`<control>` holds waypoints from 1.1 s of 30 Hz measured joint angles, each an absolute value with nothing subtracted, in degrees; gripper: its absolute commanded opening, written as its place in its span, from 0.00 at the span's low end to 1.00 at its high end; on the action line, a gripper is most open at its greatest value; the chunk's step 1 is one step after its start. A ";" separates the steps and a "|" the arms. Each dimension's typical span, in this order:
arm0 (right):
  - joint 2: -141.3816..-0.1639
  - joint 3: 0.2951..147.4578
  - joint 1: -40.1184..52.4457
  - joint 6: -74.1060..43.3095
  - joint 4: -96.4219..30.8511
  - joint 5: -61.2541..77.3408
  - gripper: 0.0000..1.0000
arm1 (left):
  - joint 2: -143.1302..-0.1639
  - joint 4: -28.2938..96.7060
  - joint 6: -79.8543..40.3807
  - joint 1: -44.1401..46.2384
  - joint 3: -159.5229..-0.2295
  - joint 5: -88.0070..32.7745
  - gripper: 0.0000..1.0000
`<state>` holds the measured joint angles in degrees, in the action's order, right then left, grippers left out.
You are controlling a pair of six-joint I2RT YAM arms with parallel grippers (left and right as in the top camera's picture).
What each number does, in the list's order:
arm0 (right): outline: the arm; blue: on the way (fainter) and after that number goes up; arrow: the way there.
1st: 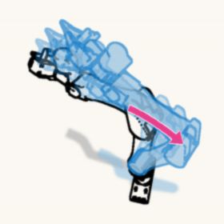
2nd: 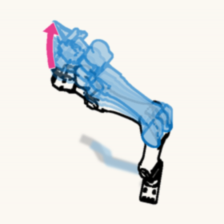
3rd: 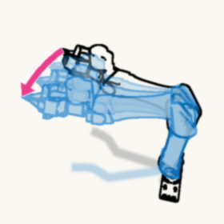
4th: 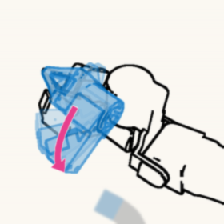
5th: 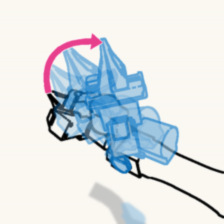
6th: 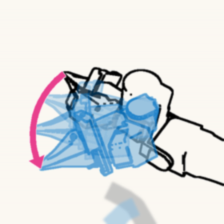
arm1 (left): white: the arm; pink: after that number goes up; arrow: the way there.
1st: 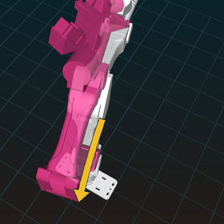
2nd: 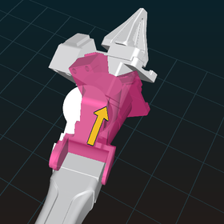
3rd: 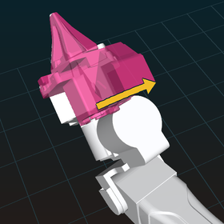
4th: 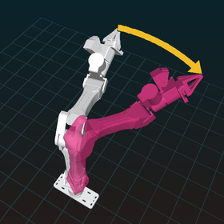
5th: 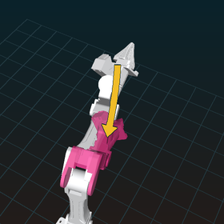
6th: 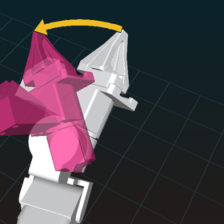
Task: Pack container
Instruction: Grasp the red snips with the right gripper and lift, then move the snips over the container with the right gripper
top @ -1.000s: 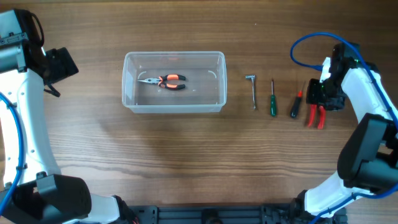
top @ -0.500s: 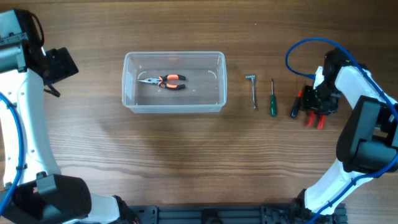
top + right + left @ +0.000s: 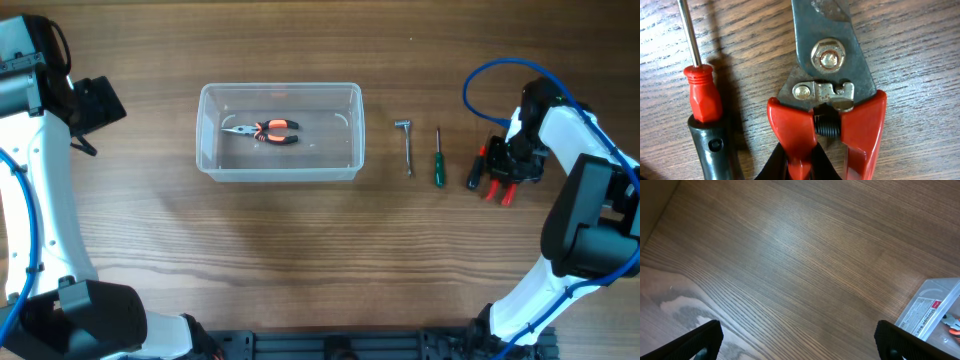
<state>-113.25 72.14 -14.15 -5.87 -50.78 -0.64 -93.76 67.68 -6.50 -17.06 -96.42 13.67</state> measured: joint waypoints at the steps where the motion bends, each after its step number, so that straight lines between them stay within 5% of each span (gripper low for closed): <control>1: -113.25 72.14 -14.20 -6.04 -50.89 -0.56 0.04 | -93.76 67.68 -6.50 -17.06 -96.42 13.67 1.00; 14: -98.48 86.50 -11.55 -6.72 -61.71 7.51 0.05 | -93.76 67.68 -6.50 -17.06 -96.42 13.67 1.00; 23: -76.29 95.13 16.56 -6.02 -53.54 13.54 0.04 | -93.76 67.68 -6.50 -17.06 -96.42 13.69 1.00; 33: -90.04 94.85 38.57 20.64 -53.52 13.47 0.04 | -93.76 67.68 -6.50 -17.06 -96.42 13.69 1.00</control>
<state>-90.04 94.85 38.57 20.64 -53.52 13.47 -93.76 67.68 -6.50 -17.06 -96.42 13.69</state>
